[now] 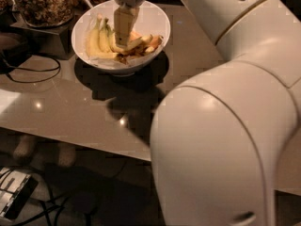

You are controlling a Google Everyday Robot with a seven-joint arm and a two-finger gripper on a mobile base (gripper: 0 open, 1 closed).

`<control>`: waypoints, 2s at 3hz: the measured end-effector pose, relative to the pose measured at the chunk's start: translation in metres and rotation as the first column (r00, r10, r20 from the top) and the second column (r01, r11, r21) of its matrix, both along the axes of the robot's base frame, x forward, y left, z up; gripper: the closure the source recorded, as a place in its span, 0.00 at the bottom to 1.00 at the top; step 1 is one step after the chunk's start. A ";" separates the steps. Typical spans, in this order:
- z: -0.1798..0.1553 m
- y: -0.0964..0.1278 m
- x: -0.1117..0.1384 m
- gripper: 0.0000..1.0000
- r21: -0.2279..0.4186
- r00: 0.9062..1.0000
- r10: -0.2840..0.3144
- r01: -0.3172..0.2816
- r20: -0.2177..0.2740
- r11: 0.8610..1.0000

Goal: Pick banana from white bowl

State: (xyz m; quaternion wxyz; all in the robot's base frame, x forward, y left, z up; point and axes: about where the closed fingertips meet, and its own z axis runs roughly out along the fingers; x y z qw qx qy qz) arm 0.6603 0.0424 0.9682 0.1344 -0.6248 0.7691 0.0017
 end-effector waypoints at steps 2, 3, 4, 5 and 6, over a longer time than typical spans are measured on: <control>-0.005 0.013 0.020 0.34 -0.001 1.000 0.005 -0.005 0.000 1.000; -0.017 0.015 0.028 0.42 -0.019 1.000 -0.003 0.002 -0.017 1.000; -0.026 0.015 0.033 0.47 -0.034 0.999 -0.009 0.008 -0.034 0.999; -0.032 0.014 0.035 0.46 -0.049 0.999 -0.010 0.008 -0.045 0.999; -0.039 0.016 0.036 0.46 -0.070 0.998 -0.008 0.004 -0.057 0.998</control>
Offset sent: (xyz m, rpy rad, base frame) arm -0.0416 -0.0410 -0.0058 -0.2268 0.3277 0.0132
